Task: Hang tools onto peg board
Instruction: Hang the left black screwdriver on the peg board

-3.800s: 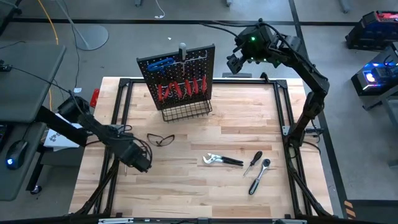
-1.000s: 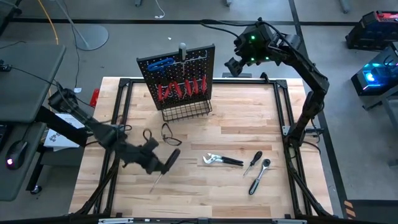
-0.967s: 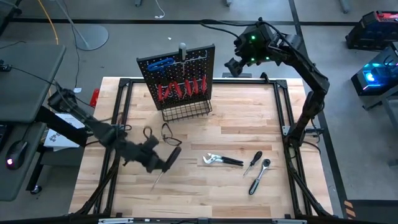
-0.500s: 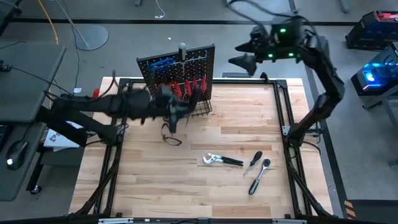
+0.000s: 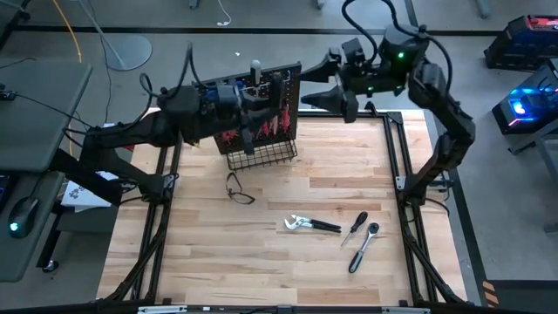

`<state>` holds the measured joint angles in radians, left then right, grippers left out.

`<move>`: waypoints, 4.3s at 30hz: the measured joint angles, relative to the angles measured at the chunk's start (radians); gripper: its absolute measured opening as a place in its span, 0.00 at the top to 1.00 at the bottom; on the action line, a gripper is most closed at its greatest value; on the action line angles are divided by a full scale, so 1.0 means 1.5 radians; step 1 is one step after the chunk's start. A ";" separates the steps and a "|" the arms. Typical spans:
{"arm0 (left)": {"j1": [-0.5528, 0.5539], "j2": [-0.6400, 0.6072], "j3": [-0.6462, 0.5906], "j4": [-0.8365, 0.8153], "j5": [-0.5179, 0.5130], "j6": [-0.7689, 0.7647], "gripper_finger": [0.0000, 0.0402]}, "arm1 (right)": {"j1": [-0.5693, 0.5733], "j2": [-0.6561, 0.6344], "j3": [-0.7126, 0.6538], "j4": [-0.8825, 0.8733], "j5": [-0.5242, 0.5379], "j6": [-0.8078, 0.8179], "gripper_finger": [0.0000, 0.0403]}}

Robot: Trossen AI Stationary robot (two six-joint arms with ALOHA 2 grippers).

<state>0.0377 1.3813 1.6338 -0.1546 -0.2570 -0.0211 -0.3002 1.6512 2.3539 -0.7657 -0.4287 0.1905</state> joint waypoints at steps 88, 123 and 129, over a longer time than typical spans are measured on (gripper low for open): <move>-0.047 -0.156 -0.132 -0.115 -0.173 -0.124 0.33 | 0.006 0.187 0.001 0.155 0.500 -0.022 0.77; -0.057 -0.150 -0.132 -0.093 -0.181 -0.086 0.33 | -0.010 0.188 0.000 0.102 0.521 -0.090 0.37; -0.057 -0.150 -0.132 -0.093 -0.194 -0.070 0.33 | -0.013 0.165 0.000 0.050 0.564 -0.133 0.37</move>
<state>-0.0475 1.1557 1.4364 -0.2934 -0.5484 -0.1265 -0.3204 1.8984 2.3543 -0.6906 0.4177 -0.0094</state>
